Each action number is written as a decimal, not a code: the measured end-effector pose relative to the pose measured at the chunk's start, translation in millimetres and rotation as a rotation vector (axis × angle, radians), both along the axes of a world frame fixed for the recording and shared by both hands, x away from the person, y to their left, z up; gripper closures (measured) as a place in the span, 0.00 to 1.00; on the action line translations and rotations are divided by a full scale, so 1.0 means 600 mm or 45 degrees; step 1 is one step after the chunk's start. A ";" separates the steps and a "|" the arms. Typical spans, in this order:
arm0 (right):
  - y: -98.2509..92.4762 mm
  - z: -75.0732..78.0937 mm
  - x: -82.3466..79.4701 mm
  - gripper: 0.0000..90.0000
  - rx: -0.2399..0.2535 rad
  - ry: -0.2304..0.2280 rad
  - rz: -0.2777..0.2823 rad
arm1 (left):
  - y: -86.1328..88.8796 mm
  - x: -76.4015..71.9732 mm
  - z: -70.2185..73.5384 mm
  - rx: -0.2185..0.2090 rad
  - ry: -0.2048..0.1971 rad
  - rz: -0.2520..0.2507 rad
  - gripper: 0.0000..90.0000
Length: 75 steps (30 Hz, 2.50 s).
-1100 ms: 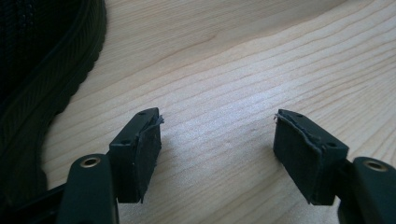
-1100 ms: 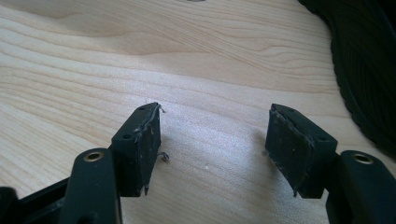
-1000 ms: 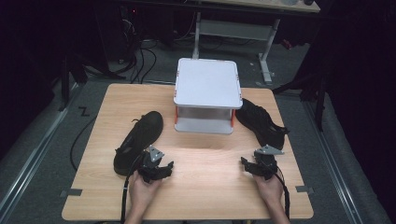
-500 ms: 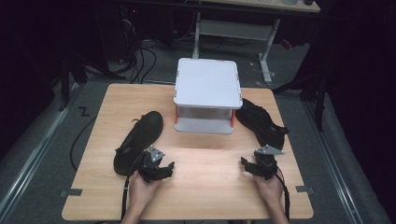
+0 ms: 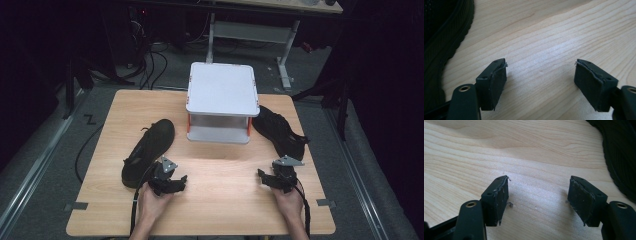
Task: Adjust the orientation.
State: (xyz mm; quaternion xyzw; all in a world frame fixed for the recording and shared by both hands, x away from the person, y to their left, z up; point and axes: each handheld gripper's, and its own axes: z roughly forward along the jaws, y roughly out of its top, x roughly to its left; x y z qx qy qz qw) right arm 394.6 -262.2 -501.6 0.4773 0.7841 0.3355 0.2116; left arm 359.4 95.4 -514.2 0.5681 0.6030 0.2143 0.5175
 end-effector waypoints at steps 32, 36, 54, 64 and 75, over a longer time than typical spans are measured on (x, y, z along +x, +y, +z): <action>0.000 0.000 0.000 0.37 0.001 0.000 0.000 | 0.044 -0.069 0.109 0.012 -0.044 -0.110 0.35; -0.001 0.000 0.000 0.37 0.003 0.001 -0.001 | 0.063 -0.074 0.136 -0.001 -0.069 -0.085 0.35; -0.001 0.000 0.000 0.37 0.002 0.000 0.000 | 0.129 -0.043 0.176 0.104 -0.079 0.030 0.35; -0.001 0.000 0.000 0.37 0.000 0.000 -0.004 | 0.141 -0.018 0.155 0.123 -0.017 0.025 0.42; 0.000 0.000 0.000 0.37 0.000 0.000 -0.004 | 0.136 0.007 0.129 0.199 0.032 -0.002 0.50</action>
